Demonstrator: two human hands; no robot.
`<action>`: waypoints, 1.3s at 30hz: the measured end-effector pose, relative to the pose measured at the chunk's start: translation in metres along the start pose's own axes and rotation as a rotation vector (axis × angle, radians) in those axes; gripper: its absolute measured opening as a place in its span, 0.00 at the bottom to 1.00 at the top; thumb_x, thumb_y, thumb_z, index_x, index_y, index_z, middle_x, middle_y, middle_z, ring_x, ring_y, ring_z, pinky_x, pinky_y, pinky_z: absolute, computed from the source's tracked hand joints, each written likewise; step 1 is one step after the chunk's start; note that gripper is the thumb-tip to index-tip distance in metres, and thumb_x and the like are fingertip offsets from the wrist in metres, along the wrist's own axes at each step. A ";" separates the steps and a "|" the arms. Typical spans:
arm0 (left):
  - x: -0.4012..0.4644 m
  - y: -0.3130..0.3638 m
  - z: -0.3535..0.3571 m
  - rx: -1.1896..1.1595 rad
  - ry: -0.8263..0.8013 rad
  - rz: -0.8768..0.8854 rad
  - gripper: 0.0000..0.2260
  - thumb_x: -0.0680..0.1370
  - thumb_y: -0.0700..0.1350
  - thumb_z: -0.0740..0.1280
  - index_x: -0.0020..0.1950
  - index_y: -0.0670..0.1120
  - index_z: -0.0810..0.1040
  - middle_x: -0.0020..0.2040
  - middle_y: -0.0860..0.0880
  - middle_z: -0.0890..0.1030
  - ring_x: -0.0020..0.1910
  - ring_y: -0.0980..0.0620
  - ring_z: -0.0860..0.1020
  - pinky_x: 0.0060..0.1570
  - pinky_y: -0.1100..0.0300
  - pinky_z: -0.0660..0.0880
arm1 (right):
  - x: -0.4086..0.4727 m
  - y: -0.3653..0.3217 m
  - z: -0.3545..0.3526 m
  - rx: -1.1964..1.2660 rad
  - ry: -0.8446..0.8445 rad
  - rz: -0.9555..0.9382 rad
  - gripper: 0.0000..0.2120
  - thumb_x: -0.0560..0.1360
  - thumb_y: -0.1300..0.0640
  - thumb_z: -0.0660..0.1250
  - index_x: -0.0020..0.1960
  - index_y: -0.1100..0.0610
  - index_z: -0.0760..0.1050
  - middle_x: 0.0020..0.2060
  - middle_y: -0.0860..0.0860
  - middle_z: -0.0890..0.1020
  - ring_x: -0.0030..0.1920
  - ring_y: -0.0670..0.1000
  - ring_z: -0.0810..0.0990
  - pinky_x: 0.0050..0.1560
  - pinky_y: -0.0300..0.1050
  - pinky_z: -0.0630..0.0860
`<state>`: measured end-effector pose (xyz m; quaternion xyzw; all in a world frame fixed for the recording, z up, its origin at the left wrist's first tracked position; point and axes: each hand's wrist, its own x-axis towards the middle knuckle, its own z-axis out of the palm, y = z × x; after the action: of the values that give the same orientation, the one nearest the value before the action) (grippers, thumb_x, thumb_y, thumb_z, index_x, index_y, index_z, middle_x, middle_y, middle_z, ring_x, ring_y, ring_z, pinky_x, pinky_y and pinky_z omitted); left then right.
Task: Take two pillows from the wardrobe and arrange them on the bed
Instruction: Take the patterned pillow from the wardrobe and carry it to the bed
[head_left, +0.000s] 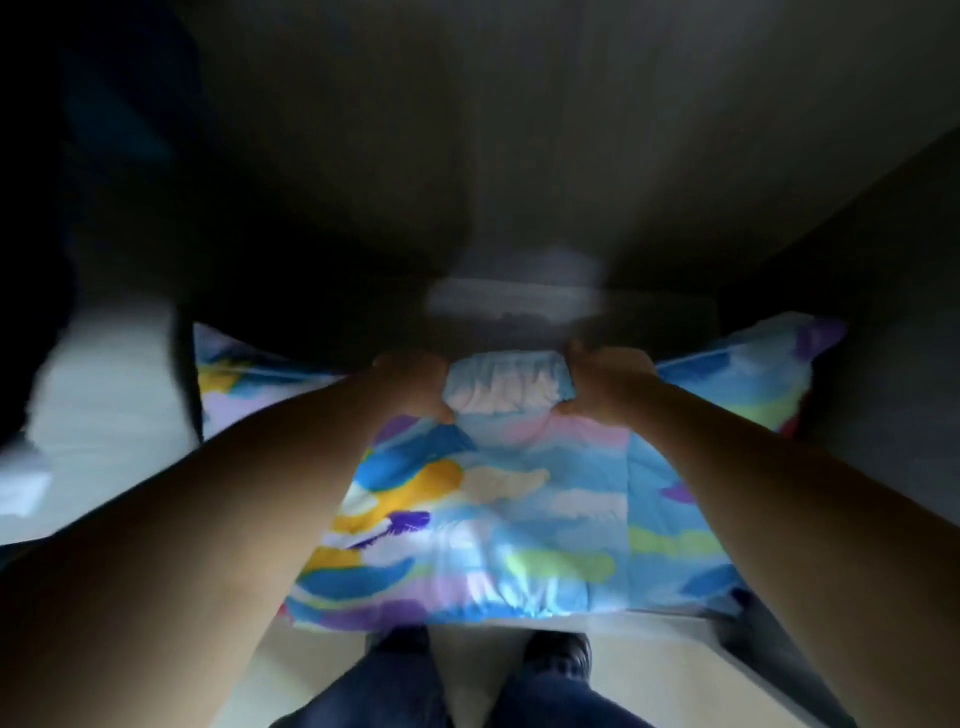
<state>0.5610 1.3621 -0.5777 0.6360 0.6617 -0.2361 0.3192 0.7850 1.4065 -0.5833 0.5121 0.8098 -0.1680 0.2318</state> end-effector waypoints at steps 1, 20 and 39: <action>-0.023 0.010 -0.008 -0.009 -0.018 0.017 0.23 0.67 0.56 0.73 0.56 0.43 0.80 0.55 0.42 0.83 0.53 0.43 0.81 0.52 0.54 0.78 | -0.021 -0.003 -0.008 0.021 -0.030 0.001 0.33 0.69 0.39 0.70 0.68 0.53 0.67 0.62 0.55 0.79 0.62 0.56 0.78 0.56 0.49 0.76; -0.285 0.096 -0.141 0.311 0.092 0.349 0.14 0.75 0.50 0.67 0.59 0.45 0.78 0.56 0.43 0.81 0.56 0.42 0.79 0.58 0.51 0.75 | -0.354 -0.048 -0.124 0.364 0.116 0.470 0.17 0.74 0.45 0.64 0.55 0.55 0.79 0.54 0.56 0.83 0.55 0.59 0.82 0.52 0.47 0.77; -0.569 0.314 0.023 0.839 0.155 0.932 0.14 0.72 0.57 0.63 0.53 0.52 0.76 0.53 0.48 0.82 0.53 0.44 0.81 0.41 0.56 0.70 | -0.778 -0.072 0.006 0.478 0.214 0.981 0.17 0.75 0.40 0.59 0.58 0.46 0.75 0.51 0.52 0.83 0.52 0.58 0.81 0.42 0.46 0.69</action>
<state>0.8677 0.9771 -0.1534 0.9438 0.1876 -0.2646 0.0630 1.0078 0.7886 -0.1598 0.8817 0.4349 -0.1663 0.0765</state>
